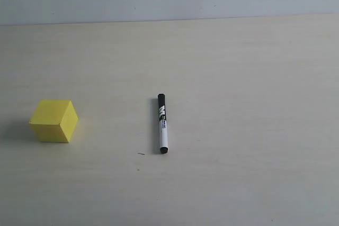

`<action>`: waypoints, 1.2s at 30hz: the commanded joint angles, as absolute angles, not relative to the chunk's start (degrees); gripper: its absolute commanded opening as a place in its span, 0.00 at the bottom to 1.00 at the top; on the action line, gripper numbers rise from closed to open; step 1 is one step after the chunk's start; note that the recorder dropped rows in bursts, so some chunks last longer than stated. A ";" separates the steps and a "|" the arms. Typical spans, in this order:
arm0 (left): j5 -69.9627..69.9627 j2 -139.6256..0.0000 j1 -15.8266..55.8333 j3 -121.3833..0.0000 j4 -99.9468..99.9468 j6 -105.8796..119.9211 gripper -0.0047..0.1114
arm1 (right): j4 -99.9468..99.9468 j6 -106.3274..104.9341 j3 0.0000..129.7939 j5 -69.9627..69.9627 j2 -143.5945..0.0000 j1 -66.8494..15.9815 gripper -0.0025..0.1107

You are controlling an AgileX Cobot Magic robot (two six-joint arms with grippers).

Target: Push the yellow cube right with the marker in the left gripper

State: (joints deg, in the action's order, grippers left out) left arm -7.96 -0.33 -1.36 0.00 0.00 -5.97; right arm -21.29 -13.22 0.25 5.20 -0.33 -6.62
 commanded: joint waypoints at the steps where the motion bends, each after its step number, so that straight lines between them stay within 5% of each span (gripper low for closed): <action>1: -7.88 0.00 -1.42 0.00 0.00 -6.13 0.04 | -21.01 -13.37 0.00 5.02 0.00 -6.69 0.02; 17: 9.99 0.00 -1.42 0.00 -1.04 -15.69 0.04 | -21.01 -13.37 0.00 5.02 0.00 -6.69 0.02; 36: 6.08 -7.30 -1.42 -5.23 -0.66 -28.88 0.04 | -21.01 -13.37 0.00 5.02 0.00 -6.69 0.02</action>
